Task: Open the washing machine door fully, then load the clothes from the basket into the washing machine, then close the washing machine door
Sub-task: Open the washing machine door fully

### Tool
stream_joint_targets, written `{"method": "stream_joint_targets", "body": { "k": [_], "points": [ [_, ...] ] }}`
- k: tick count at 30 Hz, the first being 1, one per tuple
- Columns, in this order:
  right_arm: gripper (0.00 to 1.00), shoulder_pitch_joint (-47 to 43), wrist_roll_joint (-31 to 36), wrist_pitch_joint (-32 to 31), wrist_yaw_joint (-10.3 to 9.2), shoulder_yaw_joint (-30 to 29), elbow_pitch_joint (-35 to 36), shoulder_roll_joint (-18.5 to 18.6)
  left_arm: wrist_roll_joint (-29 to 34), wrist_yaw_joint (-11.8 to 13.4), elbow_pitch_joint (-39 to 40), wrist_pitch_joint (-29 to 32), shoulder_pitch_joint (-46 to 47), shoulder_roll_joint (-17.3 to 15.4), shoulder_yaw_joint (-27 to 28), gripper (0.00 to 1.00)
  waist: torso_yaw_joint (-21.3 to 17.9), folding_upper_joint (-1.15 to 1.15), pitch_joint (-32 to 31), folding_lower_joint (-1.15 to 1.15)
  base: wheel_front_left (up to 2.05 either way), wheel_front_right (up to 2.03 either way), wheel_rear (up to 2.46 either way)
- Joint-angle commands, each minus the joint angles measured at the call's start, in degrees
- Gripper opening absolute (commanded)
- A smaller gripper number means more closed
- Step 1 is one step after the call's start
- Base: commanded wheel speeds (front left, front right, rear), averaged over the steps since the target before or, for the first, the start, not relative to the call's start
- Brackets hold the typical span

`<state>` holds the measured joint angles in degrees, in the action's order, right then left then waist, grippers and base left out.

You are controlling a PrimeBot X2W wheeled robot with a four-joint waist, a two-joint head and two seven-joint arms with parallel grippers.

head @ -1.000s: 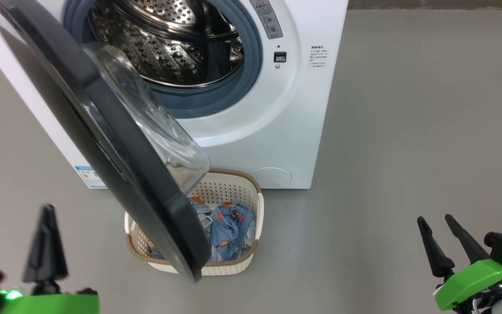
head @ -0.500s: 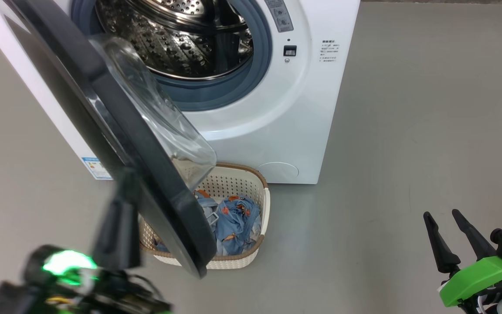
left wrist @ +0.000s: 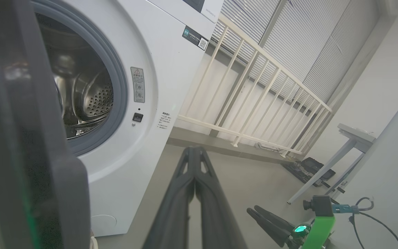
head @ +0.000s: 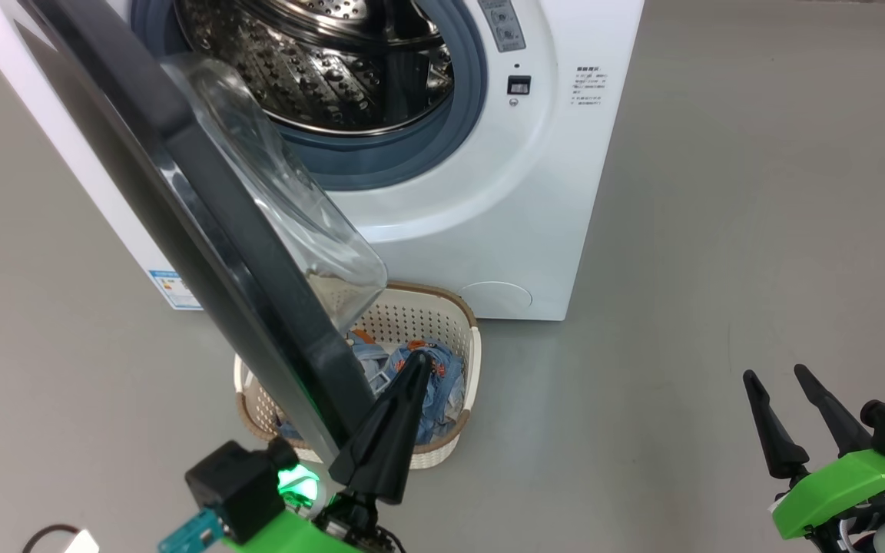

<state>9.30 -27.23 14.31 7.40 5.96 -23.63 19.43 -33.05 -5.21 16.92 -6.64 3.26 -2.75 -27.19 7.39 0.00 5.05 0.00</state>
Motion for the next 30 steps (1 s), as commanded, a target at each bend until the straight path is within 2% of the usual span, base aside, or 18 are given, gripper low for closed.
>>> {"method": "stream_joint_targets", "body": {
  "k": [1,16,30],
  "points": [
    [1.00,-0.21,0.54,0.69,0.09,0.79,1.46,0.71,-0.68,0.39,-0.50,-0.91,2.95,-0.13,1.37,0.00,-0.04,0.00,0.15,0.00,0.00,0.00,0.00],
    [1.00,-0.27,0.35,0.69,0.09,1.86,2.33,0.50,-2.77,2.27,-13.03,-4.53,5.67,-0.23,3.00,0.00,-0.23,0.00,-0.05,0.00,0.00,0.00,0.00],
    [1.00,-0.88,0.38,0.69,0.09,2.19,3.08,0.86,-3.45,3.22,-16.51,-6.59,4.85,-1.45,6.81,0.00,1.97,0.00,-0.89,0.00,0.00,0.00,0.00]
  ]
}}
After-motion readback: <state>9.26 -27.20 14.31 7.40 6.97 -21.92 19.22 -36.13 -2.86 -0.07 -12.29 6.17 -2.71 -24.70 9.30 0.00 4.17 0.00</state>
